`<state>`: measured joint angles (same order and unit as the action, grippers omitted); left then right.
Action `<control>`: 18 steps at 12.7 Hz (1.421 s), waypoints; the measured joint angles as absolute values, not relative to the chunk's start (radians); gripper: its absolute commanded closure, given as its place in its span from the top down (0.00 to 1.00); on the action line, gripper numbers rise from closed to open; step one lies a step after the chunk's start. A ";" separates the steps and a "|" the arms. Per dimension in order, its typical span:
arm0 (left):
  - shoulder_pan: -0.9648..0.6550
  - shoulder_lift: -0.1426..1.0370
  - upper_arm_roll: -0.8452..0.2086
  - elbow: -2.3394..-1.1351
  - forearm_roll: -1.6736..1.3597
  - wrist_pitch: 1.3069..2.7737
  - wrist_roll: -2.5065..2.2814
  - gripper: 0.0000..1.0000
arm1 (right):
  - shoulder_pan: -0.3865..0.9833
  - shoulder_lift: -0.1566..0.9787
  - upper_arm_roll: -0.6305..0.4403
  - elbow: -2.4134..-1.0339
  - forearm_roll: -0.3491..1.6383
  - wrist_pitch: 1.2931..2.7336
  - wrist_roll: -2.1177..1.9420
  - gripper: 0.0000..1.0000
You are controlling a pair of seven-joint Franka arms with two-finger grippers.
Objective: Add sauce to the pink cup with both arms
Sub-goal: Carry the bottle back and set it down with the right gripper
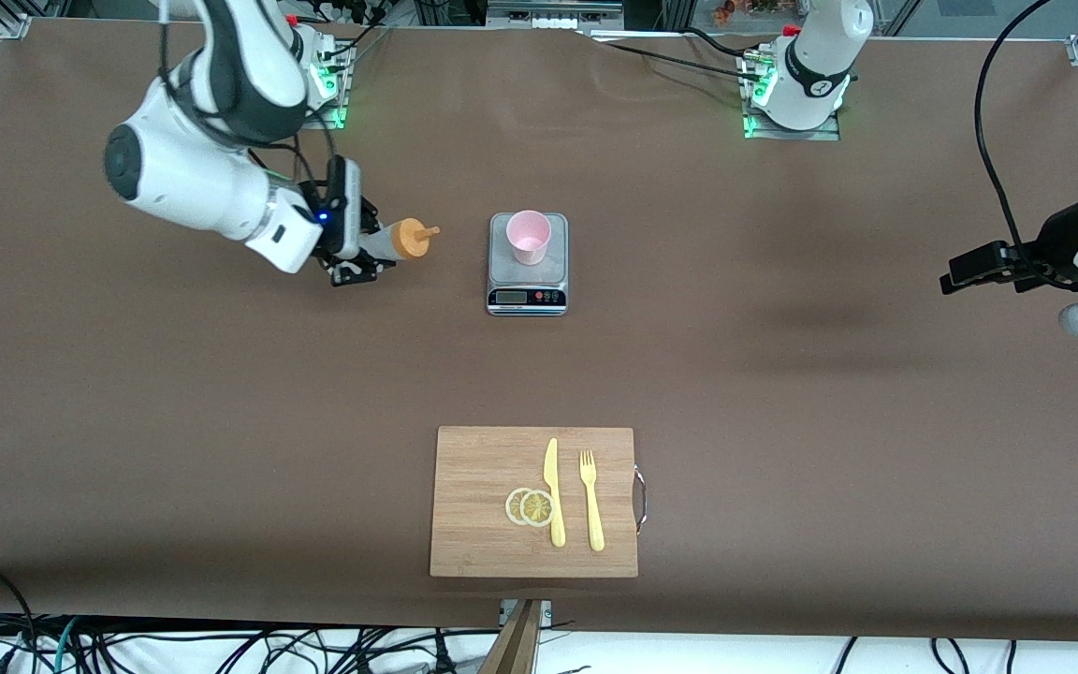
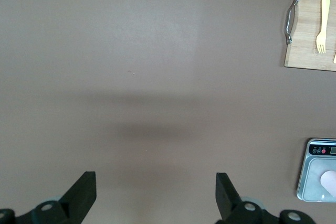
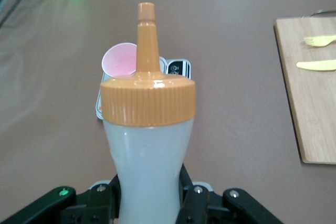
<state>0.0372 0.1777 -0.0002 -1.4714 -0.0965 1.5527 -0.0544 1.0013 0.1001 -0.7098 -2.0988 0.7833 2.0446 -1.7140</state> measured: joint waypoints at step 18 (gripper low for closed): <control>0.037 0.179 -0.001 -1.469 -0.097 1.553 -0.054 1.00 | 0.475 0.750 -0.689 -1.993 1.379 1.301 -2.697 0.18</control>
<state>0.0370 0.1788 -0.0006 -1.4692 -0.0965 1.5526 -0.0543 0.4754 0.7500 -0.6889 -1.9930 1.3790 1.3014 -2.6968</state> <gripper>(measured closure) 0.000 0.630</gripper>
